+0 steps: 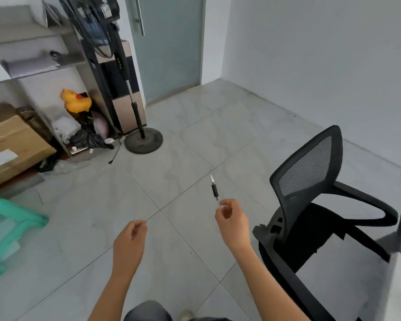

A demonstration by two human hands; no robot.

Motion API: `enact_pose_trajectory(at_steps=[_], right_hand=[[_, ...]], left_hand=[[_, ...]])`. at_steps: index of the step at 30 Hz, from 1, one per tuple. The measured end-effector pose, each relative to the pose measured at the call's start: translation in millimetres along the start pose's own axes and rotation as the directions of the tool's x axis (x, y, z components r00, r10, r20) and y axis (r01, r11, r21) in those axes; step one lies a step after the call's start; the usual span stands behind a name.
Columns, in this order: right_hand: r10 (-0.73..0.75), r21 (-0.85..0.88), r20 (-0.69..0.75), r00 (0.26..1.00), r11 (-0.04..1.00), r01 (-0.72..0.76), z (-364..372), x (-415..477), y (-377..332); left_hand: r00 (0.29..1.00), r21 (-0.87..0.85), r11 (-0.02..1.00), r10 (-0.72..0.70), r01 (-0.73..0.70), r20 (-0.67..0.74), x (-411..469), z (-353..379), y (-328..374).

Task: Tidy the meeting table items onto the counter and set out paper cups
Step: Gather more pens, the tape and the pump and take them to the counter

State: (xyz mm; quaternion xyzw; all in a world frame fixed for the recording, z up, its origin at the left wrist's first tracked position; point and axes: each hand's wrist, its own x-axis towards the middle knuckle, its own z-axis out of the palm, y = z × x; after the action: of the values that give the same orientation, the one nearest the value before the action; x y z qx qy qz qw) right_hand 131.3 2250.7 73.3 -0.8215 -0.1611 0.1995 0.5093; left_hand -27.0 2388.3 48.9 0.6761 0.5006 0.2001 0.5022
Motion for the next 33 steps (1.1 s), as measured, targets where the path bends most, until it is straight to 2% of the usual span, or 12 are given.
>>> enact_pose_trajectory(at_steps=[6,13,15,18,23,25,28,33], right_hand=[[-0.014,0.079,-0.141,0.99,0.997,0.026,-34,110,-36],[0.041,0.147,-0.424,0.905,0.989,0.024,-97,295,-67],[0.103,0.142,-0.492,0.865,0.989,-0.037,-115,338,-68],[0.215,0.136,-0.563,0.798,0.977,-0.167,-141,378,-60],[0.391,0.218,-0.645,0.657,0.918,-0.332,-165,422,-29],[0.431,0.247,-0.649,0.627,0.899,-0.363,-179,451,-18],[0.468,0.306,-0.665,0.582,0.882,-0.358,-207,501,-5],[0.503,0.395,-0.699,0.508,0.864,-0.312,-288,601,25]], left_hand=[[0.998,0.046,0.998,-0.032,0.03,0.058,125,66,42],[0.955,0.105,0.988,0.075,-0.11,0.287,312,212,139],[0.915,0.112,0.978,0.122,-0.178,0.385,351,262,185],[0.807,0.112,0.957,0.157,-0.266,0.569,377,338,242],[0.541,0.118,0.924,0.107,-0.364,0.834,375,447,286],[0.476,0.112,0.916,0.093,-0.384,0.874,379,482,304],[0.452,0.062,0.919,0.131,-0.389,0.883,399,533,338],[0.492,0.05,0.912,0.173,-0.408,0.853,443,637,396]])
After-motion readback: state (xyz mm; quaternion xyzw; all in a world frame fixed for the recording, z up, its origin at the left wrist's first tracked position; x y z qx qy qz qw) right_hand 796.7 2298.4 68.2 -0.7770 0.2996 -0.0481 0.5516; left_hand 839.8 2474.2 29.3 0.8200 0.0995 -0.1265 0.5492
